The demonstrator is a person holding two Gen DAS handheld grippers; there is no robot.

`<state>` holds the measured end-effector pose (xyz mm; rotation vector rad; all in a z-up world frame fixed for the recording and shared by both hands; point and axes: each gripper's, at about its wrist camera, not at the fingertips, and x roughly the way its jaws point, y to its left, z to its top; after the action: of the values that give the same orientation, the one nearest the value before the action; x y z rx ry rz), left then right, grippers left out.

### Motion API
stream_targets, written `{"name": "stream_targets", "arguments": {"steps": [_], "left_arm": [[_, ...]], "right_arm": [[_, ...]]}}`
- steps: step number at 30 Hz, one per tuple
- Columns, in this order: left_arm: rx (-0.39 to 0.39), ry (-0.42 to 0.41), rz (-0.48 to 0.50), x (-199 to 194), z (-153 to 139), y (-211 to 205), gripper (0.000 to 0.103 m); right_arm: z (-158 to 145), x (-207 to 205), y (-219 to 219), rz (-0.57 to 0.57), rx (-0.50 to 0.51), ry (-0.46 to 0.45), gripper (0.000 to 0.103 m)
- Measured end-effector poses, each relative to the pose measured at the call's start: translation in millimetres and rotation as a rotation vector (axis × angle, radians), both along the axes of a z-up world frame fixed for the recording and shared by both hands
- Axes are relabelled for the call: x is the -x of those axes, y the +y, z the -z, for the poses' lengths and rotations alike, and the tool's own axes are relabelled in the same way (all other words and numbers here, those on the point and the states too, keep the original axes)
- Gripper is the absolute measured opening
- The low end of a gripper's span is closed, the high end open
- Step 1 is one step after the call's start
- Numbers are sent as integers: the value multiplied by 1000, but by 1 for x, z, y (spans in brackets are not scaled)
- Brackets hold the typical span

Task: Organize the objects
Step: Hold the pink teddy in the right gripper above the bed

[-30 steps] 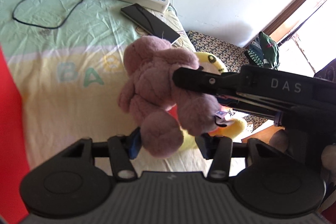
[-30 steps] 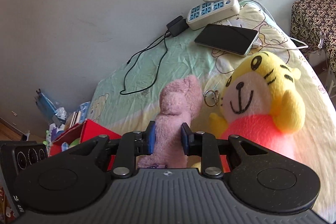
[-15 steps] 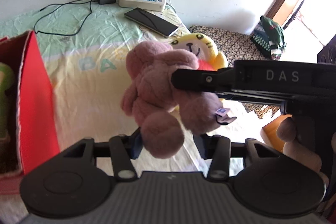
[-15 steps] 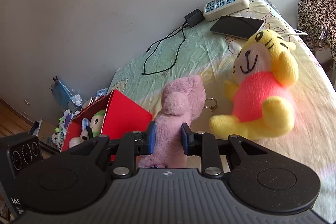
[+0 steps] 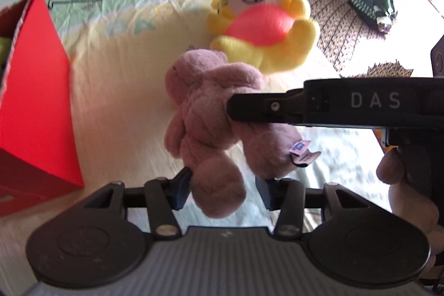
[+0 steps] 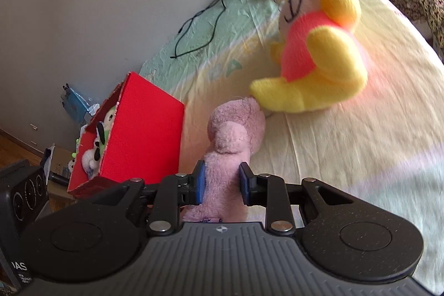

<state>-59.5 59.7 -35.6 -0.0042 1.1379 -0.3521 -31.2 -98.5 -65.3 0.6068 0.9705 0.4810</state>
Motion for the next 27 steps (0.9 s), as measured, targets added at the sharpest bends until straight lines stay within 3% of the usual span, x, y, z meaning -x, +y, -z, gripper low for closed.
{"name": "stream_targets", "arguments": {"steps": [6, 12, 17, 21, 23, 27], "left_arm": [[-23, 17, 2, -3, 8, -4, 54], [-21, 29, 3, -8, 13, -4, 72], [25, 27, 14, -9, 13, 1, 86], [106, 55, 9, -12, 15, 13, 88], [171, 60, 16, -9, 12, 24, 95], [209, 39, -28, -11, 5, 37, 95]], "right_arm": [[13, 4, -12, 16, -24, 37, 27], [22, 6, -24, 32, -56, 66, 30], [29, 3, -30, 41, -72, 90, 35], [31, -1, -29, 21, -74, 93, 38], [32, -3, -27, 8, -73, 98, 38], [36, -3, -26, -10, -99, 113, 38]]}}
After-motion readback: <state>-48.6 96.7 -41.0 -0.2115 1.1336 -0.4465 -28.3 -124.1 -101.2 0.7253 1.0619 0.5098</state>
